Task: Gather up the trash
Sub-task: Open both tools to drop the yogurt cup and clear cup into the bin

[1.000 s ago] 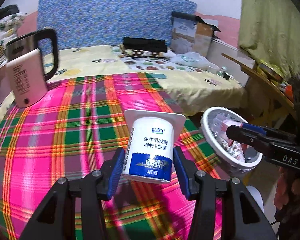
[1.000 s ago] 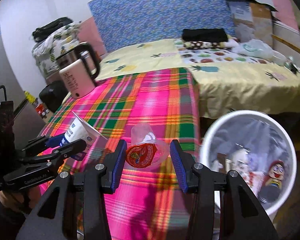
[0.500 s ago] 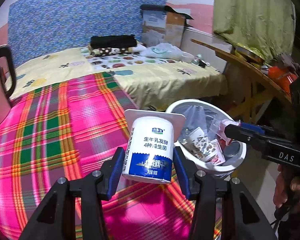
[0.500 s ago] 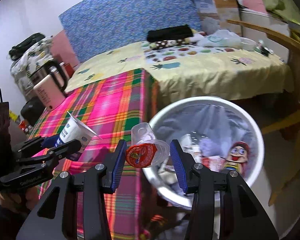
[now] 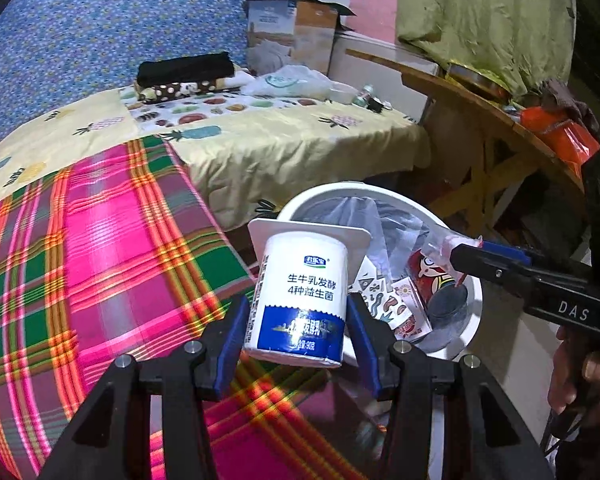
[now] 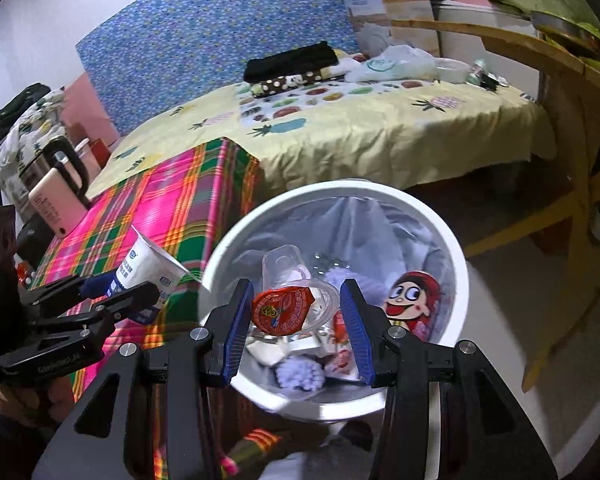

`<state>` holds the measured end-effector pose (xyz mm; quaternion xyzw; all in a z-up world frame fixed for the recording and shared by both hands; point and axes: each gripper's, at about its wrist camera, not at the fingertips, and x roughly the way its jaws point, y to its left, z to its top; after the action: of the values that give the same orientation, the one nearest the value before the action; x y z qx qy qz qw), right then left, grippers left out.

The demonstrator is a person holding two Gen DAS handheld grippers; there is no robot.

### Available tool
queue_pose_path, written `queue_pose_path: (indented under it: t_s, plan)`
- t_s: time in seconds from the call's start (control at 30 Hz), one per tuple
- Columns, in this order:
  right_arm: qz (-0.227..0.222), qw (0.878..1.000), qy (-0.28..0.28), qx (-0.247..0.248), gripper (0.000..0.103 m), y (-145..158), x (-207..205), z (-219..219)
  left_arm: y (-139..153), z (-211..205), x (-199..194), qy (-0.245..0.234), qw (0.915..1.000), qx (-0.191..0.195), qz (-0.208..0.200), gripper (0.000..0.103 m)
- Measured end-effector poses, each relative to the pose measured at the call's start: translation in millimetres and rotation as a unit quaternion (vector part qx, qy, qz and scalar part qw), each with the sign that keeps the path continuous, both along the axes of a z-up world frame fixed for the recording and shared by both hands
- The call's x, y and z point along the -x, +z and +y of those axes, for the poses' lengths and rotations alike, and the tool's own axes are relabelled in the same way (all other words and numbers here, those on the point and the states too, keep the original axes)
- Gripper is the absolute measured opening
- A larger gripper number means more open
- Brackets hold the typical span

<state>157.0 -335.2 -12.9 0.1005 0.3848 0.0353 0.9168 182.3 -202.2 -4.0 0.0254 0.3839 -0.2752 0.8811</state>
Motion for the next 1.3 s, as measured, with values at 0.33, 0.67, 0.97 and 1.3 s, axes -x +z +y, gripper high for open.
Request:
queue_pose_path:
  t_s: [0.33, 0.67, 0.97, 1.3]
  plan:
    - [0.019, 1.000, -0.011, 0.002, 0.046, -8.1, -6.6, -15.0, -13.4, -28.0, -11.0, -0.035, 0.9992, -0.009, 0.015, 0.052]
    - [0.020, 1.000, -0.015, 0.006, 0.047, -10.8, -7.7, -20.2, -17.2, -43.0, -17.0, -0.049, 0.9985, -0.009, 0.021, 0.052]
    - [0.009, 1.000, -0.021, 0.007, 0.047, -2.2, 2.2, -17.9, -9.4, -29.3, -7.9, -0.037, 0.9992, -0.005, 0.015, 0.054]
    - [-0.002, 1.000, -0.005, 0.012, 0.047, 7.4, 23.5, 8.2, 6.2, -4.6, 24.0, -0.003, 0.9999, -0.011, -0.010, 0.054]
